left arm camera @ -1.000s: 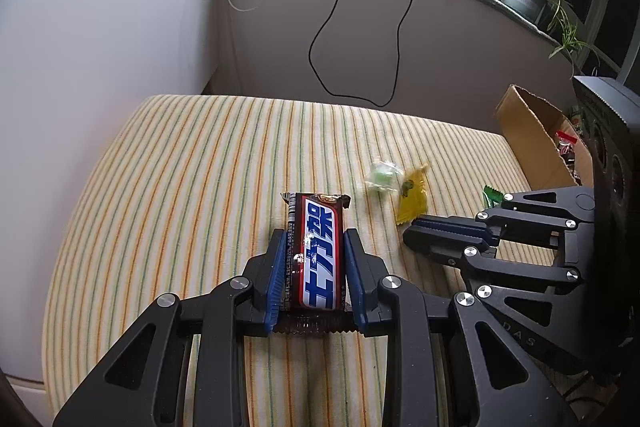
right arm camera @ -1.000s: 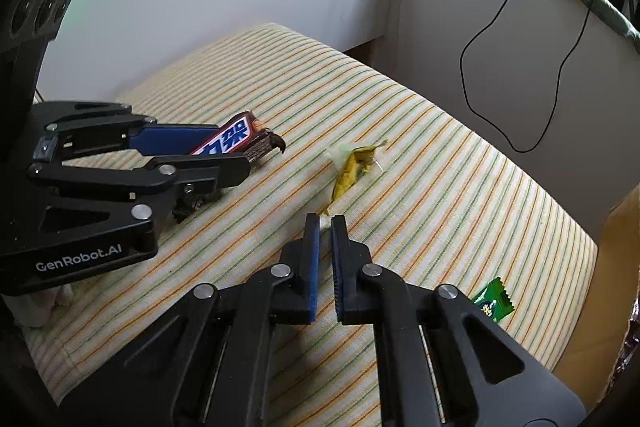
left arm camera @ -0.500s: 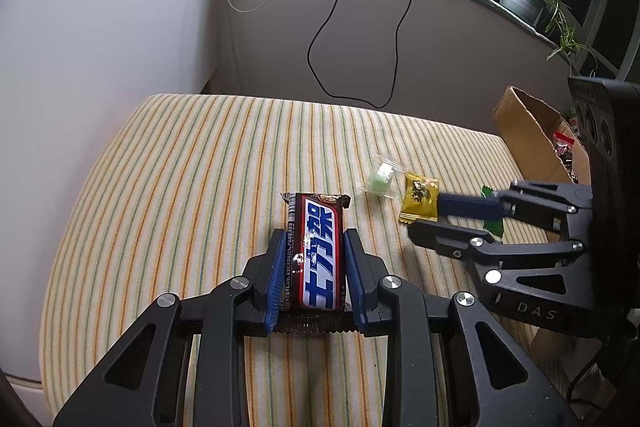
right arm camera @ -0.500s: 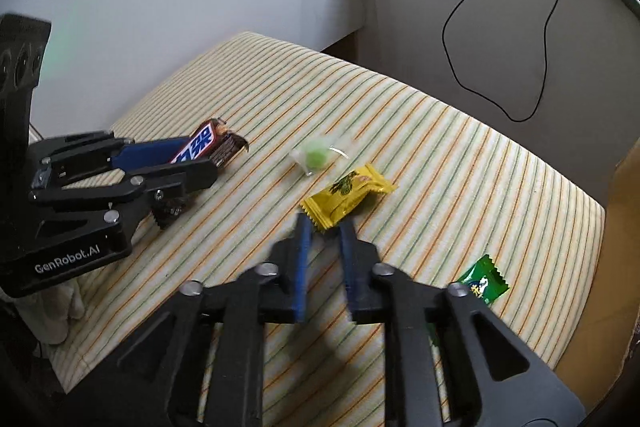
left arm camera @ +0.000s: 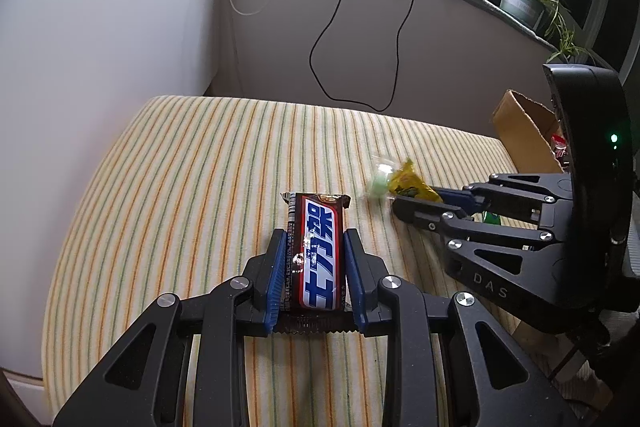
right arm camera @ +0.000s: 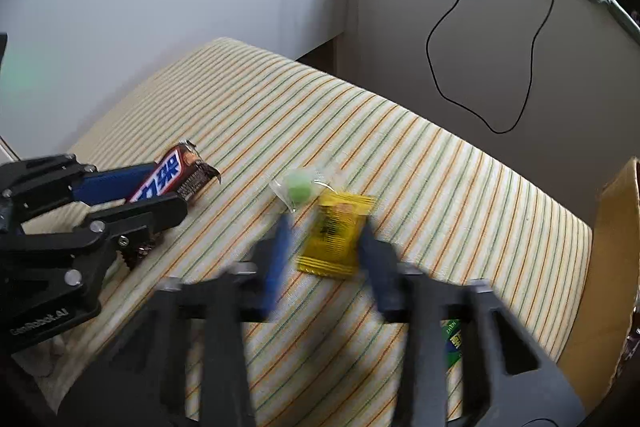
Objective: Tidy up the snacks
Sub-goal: 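Grasp the yellow candy with the right tool while the left tool holds the Snickers, then carry the Snickers and yellow candy into the box and open both tools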
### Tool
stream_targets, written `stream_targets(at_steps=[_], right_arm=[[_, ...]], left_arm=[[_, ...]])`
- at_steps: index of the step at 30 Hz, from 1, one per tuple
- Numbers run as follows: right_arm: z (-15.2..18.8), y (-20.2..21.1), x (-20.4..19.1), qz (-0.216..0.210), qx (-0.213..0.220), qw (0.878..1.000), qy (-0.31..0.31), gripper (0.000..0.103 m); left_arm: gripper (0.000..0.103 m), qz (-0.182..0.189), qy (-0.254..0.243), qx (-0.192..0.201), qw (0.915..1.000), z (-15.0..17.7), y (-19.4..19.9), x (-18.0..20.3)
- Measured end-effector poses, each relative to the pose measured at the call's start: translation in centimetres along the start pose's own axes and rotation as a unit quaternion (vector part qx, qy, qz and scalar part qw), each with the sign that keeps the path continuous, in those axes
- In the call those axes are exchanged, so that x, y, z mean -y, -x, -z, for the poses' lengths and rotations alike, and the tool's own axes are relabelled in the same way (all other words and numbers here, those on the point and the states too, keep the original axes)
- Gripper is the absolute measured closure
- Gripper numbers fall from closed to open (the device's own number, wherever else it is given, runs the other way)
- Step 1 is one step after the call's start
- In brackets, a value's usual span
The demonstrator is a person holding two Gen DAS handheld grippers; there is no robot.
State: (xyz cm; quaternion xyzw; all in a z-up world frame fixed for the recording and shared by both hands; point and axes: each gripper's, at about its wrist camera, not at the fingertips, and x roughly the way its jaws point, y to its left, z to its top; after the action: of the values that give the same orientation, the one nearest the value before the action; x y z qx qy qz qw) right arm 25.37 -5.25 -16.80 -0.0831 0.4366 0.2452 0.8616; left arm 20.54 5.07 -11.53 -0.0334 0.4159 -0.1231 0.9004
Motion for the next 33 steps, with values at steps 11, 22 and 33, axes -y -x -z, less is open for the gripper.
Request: stream_targets(at_steps=[11,22,33], right_arm=[[1.3,2.7,1.6,-0.021,0.020,0.999,-0.018,0.093],[2.0,10.5,5.4,-0.036,0.092,0.994,-0.049,0.093],[4.5,16.7,11.4,-0.003,0.124,0.989,-0.079,0.093]], left_arm=[[0.076,0.006,-0.017,0.023,0.9996,-0.7,2.2,2.5],[0.076,0.031,-0.060,0.054,0.9963,-2.8,4.3,8.1],[0.076,0.075,-0.104,0.062,0.9898,-3.9,3.9,15.9]])
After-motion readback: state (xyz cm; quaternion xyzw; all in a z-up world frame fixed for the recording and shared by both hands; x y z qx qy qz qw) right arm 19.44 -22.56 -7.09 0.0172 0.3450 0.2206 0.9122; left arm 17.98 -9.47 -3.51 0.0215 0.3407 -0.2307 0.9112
